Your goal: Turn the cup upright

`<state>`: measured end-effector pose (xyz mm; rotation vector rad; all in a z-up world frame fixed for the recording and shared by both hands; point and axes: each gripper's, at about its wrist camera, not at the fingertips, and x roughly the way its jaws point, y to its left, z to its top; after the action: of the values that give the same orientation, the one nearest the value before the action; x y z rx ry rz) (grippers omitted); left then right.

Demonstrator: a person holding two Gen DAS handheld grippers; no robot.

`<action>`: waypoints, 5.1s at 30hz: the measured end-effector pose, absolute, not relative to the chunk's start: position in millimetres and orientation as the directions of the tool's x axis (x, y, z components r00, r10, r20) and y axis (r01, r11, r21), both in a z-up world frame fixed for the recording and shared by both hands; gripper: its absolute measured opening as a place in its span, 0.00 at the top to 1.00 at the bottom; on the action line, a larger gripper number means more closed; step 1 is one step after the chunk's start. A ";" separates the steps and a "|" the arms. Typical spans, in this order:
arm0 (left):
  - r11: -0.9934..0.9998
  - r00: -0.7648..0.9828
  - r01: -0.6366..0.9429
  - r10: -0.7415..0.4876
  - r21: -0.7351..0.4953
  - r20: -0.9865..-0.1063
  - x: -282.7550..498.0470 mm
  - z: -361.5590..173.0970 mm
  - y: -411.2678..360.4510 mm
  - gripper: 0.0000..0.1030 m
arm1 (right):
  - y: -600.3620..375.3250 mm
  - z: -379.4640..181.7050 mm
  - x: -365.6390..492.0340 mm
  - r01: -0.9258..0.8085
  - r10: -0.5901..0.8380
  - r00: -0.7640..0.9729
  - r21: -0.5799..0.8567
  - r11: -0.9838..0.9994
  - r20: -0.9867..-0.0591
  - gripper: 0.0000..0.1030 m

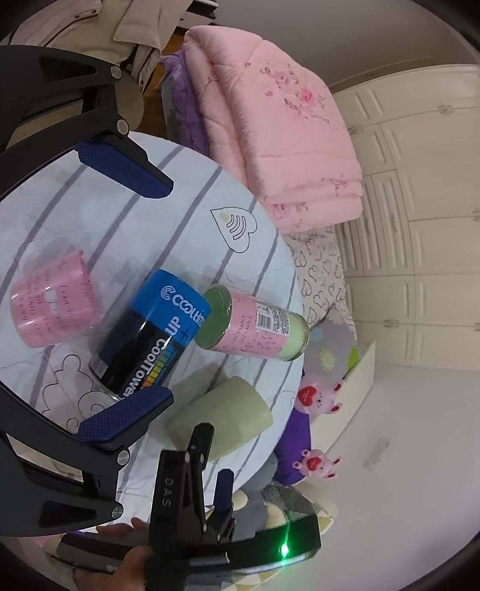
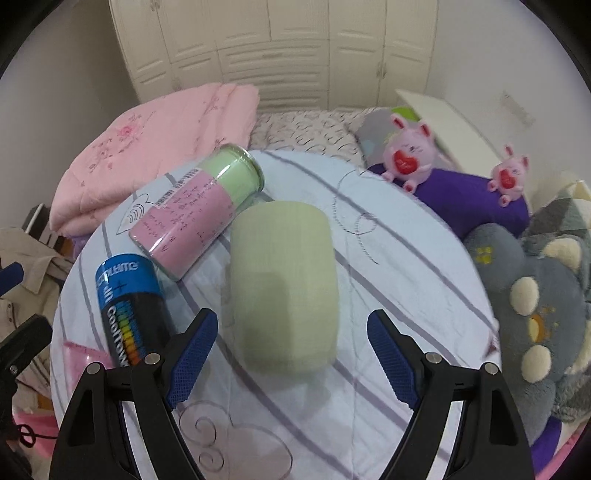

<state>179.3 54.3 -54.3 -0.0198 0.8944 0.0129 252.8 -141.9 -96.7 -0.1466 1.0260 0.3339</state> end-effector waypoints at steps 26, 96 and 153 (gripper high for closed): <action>0.999 0.518 0.028 -0.050 -0.042 -0.854 172.9 -57.3 15.9 0.00 | -178.0 -104.3 189.3 -0.149 0.263 0.425 0.219 0.964 -0.866 0.43; 0.993 0.567 0.098 -0.115 -0.071 -0.816 191.0 -82.3 -100.2 0.03 | -246.2 -123.4 175.1 -0.317 0.343 0.550 0.190 0.929 -0.762 0.21; 0.992 0.877 0.124 -0.091 0.039 -0.472 -19.8 17.1 29.5 0.00 | -155.9 2.8 -33.5 -0.096 0.080 0.939 -0.030 0.995 -0.335 0.20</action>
<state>-19.8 29.5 17.1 0.0689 0.4891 -0.1120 -33.5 -155.9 2.8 -0.0464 0.3401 0.0896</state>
